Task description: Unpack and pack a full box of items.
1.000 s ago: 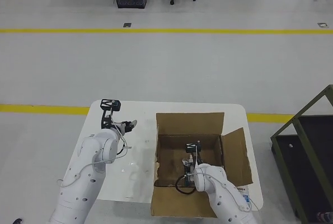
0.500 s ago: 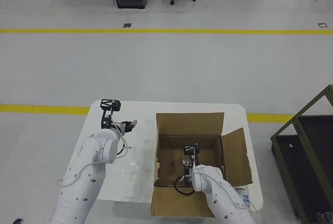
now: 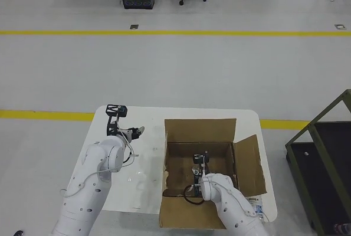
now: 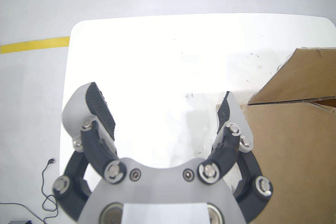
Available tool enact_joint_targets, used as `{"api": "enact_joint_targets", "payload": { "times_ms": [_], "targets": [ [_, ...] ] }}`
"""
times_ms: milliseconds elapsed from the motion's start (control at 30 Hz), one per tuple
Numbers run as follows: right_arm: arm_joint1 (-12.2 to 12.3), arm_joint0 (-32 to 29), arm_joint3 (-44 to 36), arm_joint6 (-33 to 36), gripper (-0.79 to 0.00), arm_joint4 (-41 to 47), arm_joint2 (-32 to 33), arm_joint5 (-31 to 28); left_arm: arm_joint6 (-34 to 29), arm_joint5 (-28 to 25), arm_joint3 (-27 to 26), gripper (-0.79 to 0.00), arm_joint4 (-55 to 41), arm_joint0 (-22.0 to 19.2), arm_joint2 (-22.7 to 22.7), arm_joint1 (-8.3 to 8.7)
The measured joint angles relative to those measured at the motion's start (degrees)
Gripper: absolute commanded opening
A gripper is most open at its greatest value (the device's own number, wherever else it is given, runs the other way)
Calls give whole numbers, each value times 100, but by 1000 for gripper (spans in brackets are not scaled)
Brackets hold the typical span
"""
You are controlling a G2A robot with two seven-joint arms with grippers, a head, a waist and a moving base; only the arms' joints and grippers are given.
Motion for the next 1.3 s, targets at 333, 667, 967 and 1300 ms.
{"api": "enact_joint_targets", "payload": {
  "times_ms": [333, 667, 967, 1300],
  "targets": [
    [-31, 67, 136, -67, -785, 76, 12, -40, 0, 0, 0, 0, 0, 0, 0, 0],
    [9, -146, -475, -309, -785, 219, 232, -229, 0, 0, 0, 0, 0, 0, 0, 0],
    [207, -1147, -2800, -1075, -785, 415, 1003, -913, 0, 0, 0, 0, 0, 0, 0, 0],
    [366, -2047, -3913, -1800, -785, 878, 1852, -1951, 0, 0, 0, 0, 0, 0, 0, 0]
  ]
}}
